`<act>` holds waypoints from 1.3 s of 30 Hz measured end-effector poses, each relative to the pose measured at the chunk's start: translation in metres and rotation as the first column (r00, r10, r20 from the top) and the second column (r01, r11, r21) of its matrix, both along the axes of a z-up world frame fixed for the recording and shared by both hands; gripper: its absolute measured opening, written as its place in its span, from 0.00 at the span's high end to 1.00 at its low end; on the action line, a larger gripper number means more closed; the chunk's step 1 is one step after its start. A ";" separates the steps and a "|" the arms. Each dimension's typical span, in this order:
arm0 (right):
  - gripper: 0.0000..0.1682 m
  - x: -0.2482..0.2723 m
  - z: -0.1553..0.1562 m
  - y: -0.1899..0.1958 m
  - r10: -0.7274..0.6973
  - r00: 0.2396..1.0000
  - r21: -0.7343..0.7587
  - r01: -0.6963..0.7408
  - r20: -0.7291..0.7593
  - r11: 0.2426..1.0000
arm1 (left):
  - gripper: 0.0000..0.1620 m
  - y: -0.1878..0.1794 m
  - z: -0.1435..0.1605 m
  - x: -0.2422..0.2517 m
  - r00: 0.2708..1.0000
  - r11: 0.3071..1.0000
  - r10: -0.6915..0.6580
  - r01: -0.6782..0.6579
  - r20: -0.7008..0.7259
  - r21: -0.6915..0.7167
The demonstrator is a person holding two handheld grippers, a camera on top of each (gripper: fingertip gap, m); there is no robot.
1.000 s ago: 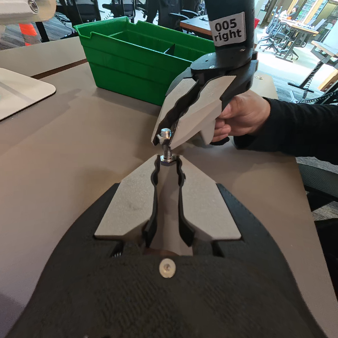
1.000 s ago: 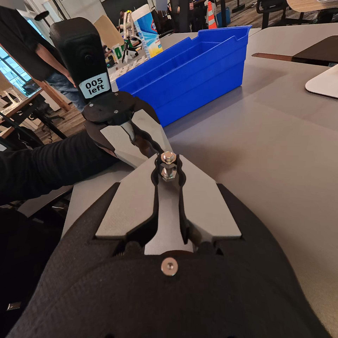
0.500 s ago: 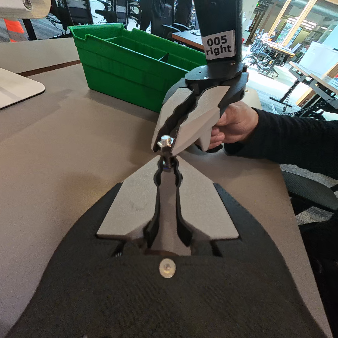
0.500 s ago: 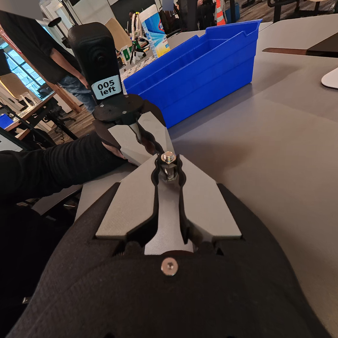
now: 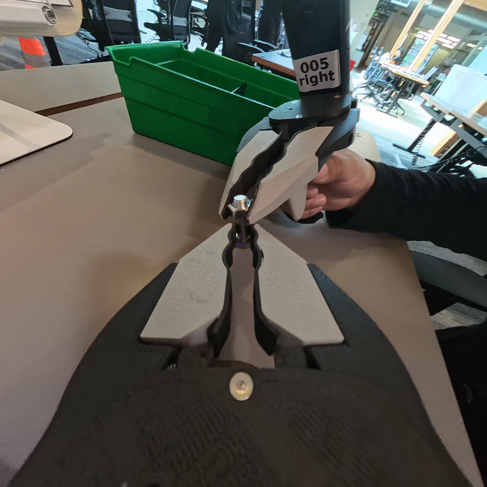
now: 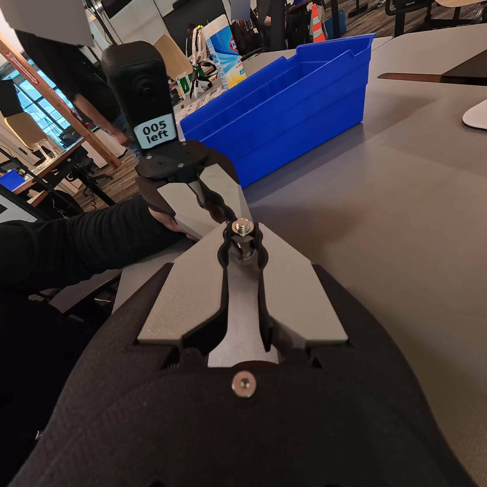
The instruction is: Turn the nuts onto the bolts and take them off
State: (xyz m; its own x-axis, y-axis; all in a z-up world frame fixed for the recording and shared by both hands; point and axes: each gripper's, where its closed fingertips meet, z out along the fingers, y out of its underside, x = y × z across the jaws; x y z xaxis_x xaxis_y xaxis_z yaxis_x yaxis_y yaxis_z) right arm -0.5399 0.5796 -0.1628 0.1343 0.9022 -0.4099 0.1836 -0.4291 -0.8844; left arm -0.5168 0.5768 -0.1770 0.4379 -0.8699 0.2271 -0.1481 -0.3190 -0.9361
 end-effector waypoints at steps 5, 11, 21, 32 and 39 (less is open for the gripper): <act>0.84 0.002 0.003 0.010 -0.065 0.998 0.011 0.065 -0.016 0.998 | 0.96 0.015 0.002 -0.009 0.995 0.994 0.099 -0.099 0.003 0.040; 0.78 0.004 0.018 0.007 -0.047 0.993 0.042 0.052 -0.105 0.998 | 0.96 0.027 0.008 -0.022 0.983 0.985 0.171 -0.172 0.066 0.016; 0.80 -0.003 0.012 0.003 -0.033 0.995 0.062 0.039 -0.092 0.997 | 0.96 0.011 0.005 -0.005 0.997 0.995 0.077 -0.078 0.018 0.062; 0.79 -0.002 0.013 0.014 -0.120 0.988 0.081 0.128 -0.098 0.988 | 0.96 0.026 0.015 -0.018 0.981 0.980 0.180 -0.185 0.077 0.069; 0.86 -0.004 0.017 0.011 -0.114 0.985 0.078 0.125 -0.133 0.989 | 0.96 0.027 0.008 -0.015 0.982 0.981 0.183 -0.185 0.046 0.052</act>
State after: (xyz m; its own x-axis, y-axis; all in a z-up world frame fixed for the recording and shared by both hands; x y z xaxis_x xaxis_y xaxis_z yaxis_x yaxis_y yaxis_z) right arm -0.5438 0.5906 -0.1456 0.1947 0.9154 -0.3524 0.0191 -0.3628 -0.9317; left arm -0.5323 0.6041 -0.1686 0.5831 -0.7871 0.2013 -0.0533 -0.2843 -0.9573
